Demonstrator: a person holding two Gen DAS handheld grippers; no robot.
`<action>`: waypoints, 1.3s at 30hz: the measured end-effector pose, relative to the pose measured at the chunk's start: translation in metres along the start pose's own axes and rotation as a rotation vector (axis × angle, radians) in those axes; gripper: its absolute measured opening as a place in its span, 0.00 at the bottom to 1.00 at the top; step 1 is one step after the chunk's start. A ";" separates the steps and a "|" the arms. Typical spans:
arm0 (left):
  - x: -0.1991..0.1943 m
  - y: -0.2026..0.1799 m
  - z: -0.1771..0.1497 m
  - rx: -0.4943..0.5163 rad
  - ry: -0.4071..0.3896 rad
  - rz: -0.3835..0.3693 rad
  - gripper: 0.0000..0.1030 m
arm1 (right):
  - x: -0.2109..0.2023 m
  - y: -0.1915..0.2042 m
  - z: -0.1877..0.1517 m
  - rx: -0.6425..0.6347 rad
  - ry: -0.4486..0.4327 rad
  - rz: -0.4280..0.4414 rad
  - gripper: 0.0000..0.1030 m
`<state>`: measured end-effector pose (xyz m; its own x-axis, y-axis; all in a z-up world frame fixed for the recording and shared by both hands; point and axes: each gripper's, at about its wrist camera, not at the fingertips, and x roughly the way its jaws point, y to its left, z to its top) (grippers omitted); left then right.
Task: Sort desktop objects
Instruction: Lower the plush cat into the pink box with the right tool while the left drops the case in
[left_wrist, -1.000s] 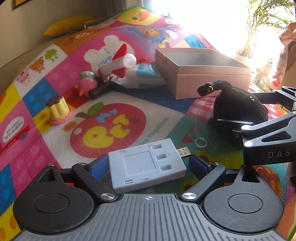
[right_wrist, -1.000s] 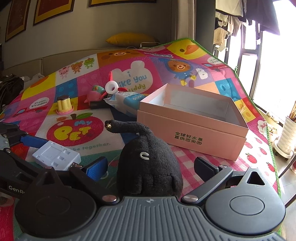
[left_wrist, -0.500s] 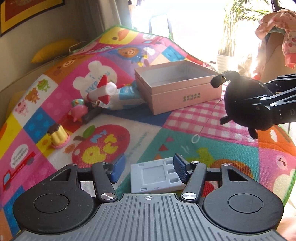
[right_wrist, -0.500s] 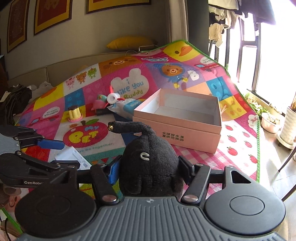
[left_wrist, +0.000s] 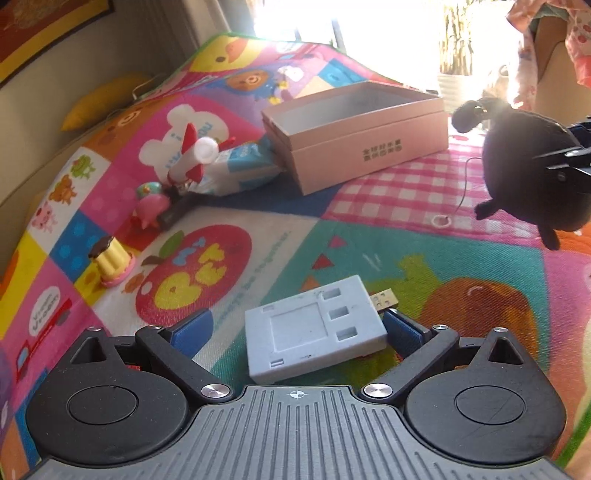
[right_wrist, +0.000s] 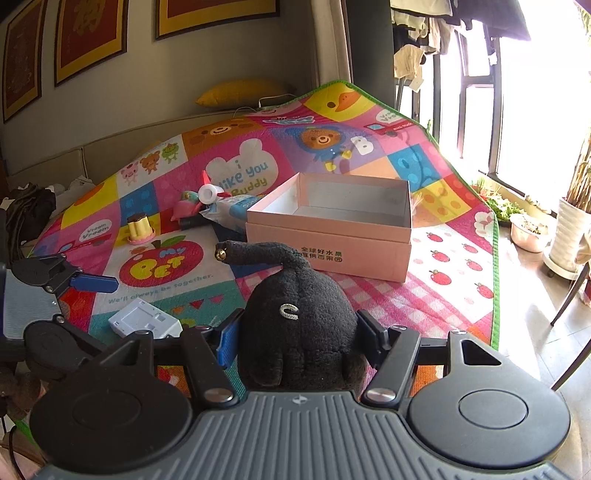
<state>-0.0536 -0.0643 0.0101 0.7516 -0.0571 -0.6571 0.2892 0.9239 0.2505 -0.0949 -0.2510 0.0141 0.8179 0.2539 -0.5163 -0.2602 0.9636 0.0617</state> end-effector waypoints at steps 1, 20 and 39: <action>0.002 0.004 0.000 -0.028 0.002 -0.007 1.00 | 0.002 0.000 -0.002 0.003 0.007 0.003 0.62; -0.002 0.005 0.003 -0.066 -0.008 -0.052 0.86 | 0.006 0.006 -0.015 -0.010 0.034 -0.018 0.62; 0.007 -0.009 0.150 0.068 -0.444 -0.077 0.87 | 0.017 -0.053 0.165 0.108 -0.248 -0.021 0.62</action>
<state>0.0380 -0.1294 0.1094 0.9036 -0.2949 -0.3108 0.3812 0.8845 0.2691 0.0170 -0.2836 0.1432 0.9267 0.2339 -0.2940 -0.1967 0.9688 0.1506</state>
